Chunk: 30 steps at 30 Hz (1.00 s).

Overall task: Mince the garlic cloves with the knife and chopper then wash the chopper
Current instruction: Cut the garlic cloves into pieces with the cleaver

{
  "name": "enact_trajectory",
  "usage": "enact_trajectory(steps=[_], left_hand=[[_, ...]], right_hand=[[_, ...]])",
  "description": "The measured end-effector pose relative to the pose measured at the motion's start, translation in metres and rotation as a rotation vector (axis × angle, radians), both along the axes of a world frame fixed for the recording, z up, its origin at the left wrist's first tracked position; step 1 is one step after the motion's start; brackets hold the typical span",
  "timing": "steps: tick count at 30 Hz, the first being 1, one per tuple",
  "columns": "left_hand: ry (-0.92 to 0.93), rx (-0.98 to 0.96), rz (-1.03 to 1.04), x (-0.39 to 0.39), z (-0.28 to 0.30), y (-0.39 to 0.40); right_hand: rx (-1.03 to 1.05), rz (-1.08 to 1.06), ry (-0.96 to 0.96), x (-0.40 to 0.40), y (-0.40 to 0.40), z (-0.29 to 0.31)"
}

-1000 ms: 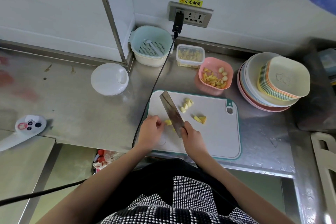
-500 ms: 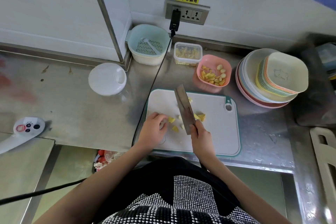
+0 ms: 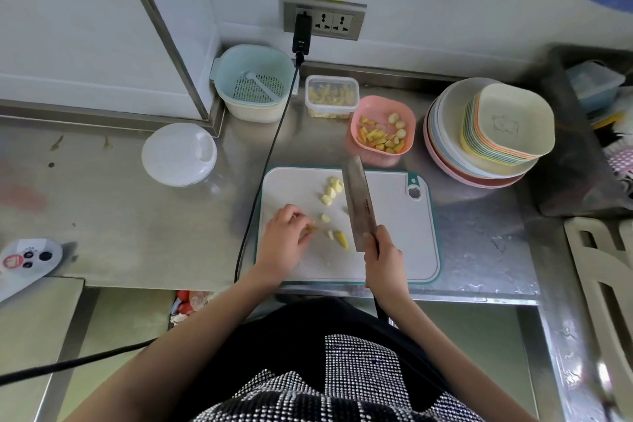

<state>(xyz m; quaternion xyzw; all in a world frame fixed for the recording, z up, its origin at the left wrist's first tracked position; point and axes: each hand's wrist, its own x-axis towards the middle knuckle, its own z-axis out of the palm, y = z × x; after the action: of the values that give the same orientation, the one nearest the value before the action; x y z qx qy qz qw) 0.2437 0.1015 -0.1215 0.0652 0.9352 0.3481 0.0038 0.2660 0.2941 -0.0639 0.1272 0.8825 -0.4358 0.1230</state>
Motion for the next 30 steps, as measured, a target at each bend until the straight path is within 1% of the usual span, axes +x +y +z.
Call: enact_trajectory(steps=[4, 8, 14, 20, 22, 26, 28, 30], left_hand=[[-0.094, 0.112, 0.076, -0.003, 0.000, -0.003], [-0.110, 0.082, 0.058, -0.007, 0.004, 0.002], [-0.082, 0.074, 0.154, -0.043, 0.011, -0.002], [-0.118, 0.078, 0.094, -0.031, 0.009, -0.009], [-0.104, 0.082, 0.098, -0.025, 0.007, -0.008], [-0.064, -0.008, 0.083, -0.030, 0.007, -0.003], [-0.058, -0.052, 0.049, -0.037, 0.007, -0.002], [-0.036, -0.081, 0.077, -0.046, 0.007, -0.004]], right_hand=[[0.013, 0.115, -0.002, 0.001, -0.008, 0.004], [0.055, 0.179, 0.007, -0.002, -0.014, 0.005], [0.039, 0.158, 0.012, -0.001, -0.011, 0.005], [0.007, 0.139, 0.020, 0.001, -0.009, 0.002], [-0.014, 0.106, 0.032, -0.001, -0.007, 0.001], [-0.046, 0.007, 0.036, -0.002, -0.002, 0.000], [-0.029, -0.013, 0.025, 0.000, 0.001, -0.001], [-0.015, -0.024, 0.021, 0.002, 0.003, 0.000]])
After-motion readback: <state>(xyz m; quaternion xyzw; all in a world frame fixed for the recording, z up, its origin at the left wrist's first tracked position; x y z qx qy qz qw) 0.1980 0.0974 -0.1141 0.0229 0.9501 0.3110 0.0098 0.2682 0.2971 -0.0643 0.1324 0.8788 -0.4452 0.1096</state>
